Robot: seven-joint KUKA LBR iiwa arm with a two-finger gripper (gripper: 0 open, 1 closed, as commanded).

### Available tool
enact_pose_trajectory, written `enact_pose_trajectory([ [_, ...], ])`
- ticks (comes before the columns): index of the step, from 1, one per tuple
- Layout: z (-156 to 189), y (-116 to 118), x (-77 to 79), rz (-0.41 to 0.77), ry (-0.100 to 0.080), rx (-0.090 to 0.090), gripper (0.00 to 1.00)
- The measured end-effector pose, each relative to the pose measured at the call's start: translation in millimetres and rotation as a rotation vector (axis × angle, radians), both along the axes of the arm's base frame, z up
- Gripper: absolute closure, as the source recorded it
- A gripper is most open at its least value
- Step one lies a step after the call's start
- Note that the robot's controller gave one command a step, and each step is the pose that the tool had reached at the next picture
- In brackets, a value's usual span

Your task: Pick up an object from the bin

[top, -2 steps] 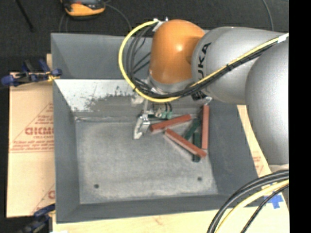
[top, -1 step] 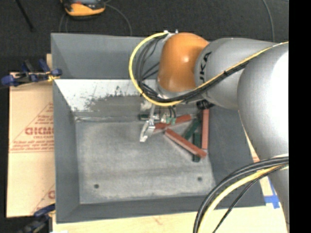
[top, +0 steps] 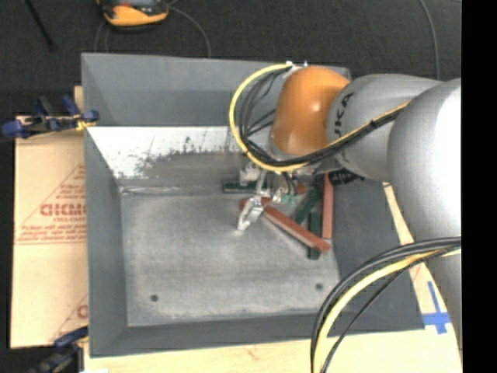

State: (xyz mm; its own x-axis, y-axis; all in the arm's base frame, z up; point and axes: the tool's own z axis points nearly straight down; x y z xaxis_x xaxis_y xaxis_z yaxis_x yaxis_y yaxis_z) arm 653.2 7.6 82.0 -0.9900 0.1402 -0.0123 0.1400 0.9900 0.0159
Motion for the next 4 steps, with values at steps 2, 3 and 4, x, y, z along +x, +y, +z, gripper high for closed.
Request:
enact_pose_trajectory([
  [2, 1, -32, -11.1, -0.072, -0.014, 0.0, 0.0],
  [3, 2, -53, -6.7, 0.12, -0.012, -0.016, 1.0],
  [4, 2, -53, -6.7, 0.12, -0.012, -0.016, 1.0],
])
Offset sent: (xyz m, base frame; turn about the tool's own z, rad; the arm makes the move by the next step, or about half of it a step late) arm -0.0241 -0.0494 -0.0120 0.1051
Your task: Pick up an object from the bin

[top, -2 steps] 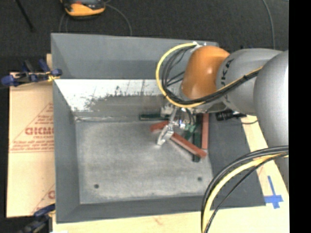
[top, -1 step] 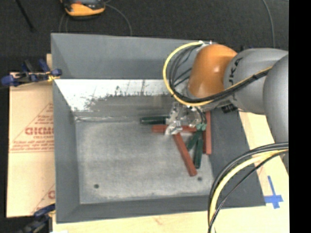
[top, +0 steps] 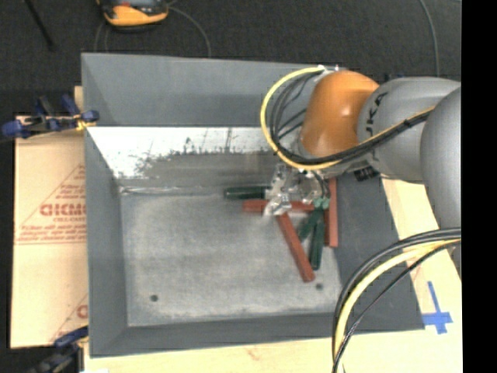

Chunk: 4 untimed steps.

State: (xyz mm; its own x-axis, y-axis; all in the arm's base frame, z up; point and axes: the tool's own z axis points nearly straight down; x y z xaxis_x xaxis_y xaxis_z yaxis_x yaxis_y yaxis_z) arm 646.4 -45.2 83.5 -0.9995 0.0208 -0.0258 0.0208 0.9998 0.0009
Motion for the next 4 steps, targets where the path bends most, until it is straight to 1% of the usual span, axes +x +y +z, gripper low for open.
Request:
enact_pose_trajectory([
  [1, 2, 0, -1.3, 0.0, 0.004, 0.0, 1.0],
  [2, 11, 0, -4.4, 0.0, 0.017, 0.001, 1.0],
  [3, 26, 0, -5.2, 0.0, 0.025, 0.002, 1.0],
  [4, 47, 0, -4.3, -0.001, 0.023, 0.001, 1.0],
])
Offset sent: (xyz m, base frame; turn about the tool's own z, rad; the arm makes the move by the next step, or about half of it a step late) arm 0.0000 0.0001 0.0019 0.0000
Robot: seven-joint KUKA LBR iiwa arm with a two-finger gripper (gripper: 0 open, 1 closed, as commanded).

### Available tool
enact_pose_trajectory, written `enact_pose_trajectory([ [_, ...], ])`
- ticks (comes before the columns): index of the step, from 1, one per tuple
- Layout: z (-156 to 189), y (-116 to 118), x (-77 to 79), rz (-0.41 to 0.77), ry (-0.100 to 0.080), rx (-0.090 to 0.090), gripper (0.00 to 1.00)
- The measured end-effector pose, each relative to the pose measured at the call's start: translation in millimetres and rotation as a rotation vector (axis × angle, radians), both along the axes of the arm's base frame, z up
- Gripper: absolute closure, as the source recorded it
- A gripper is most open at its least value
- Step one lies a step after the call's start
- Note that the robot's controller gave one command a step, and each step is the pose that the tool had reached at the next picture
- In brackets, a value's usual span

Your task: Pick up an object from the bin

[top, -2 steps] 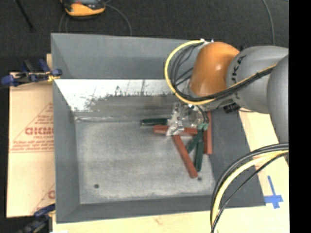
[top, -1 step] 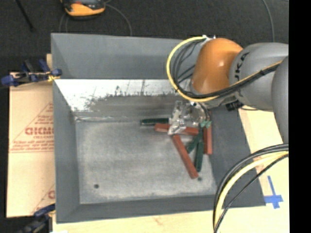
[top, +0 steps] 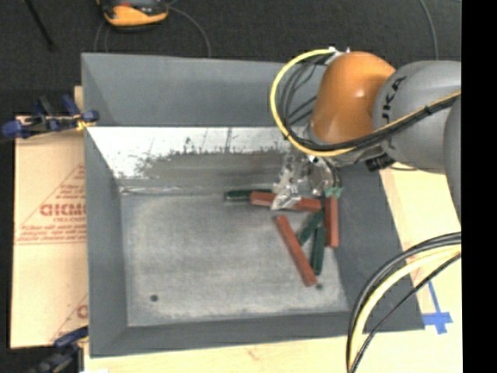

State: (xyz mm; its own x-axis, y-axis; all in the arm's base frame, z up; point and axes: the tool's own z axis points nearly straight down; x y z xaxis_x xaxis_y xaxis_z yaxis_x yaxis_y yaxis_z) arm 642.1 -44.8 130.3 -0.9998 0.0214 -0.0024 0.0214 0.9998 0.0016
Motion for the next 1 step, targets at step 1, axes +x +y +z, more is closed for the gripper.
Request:
enact_pose_trajectory([
  [1, 11.2, -0.2, 2.1, 0.0, -0.008, -0.001, 1.0],
])
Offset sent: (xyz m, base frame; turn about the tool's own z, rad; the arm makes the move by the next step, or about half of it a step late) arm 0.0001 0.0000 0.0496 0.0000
